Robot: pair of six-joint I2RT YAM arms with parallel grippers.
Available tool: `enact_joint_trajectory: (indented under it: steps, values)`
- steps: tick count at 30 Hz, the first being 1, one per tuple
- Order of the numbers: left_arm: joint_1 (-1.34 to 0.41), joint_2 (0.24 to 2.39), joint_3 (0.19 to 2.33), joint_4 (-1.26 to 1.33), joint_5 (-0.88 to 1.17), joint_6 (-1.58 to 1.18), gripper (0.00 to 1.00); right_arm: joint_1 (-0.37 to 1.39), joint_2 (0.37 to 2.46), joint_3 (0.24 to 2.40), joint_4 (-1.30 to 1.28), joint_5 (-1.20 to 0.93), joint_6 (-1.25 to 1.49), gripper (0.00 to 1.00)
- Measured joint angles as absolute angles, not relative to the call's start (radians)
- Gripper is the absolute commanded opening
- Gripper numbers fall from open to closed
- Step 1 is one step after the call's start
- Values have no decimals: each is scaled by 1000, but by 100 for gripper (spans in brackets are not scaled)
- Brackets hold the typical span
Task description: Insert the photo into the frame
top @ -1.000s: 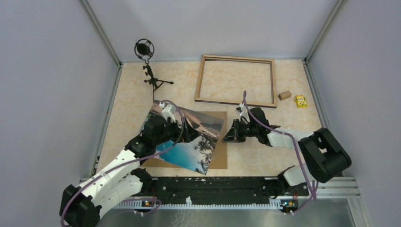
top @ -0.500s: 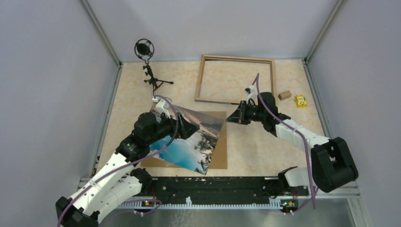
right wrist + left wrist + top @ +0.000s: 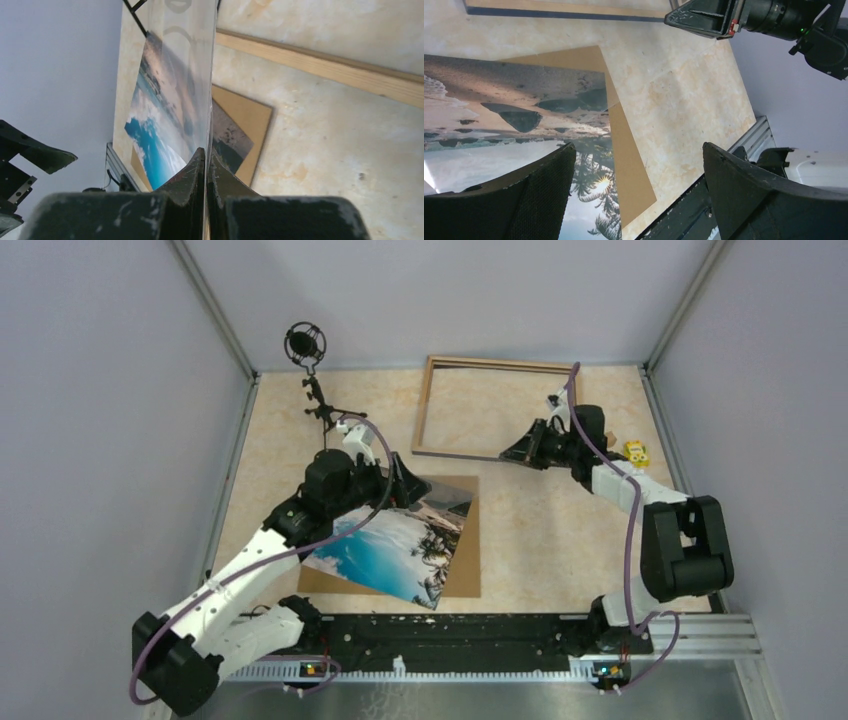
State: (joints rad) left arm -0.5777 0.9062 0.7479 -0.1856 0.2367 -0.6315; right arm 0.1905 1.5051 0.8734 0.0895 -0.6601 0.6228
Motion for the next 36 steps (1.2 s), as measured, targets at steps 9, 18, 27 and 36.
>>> enact_joint_trajectory:
  steps: [9, 18, 27, 36]
  values:
    - [-578, 1169, 915, -110, 148, -628, 98, 60, 1691, 989, 108, -701, 585, 0]
    - [-578, 1366, 945, 183, -64, -575, 98, 12, 1871, 1164, 134, -717, 645, 0]
    - [-578, 1641, 1120, 479, -238, -462, 98, -16, 1987, 1401, 51, -714, 589, 0]
    - [-567, 1797, 1211, 582, -271, -394, 98, -105, 2077, 1410, 31, -739, 524, 0]
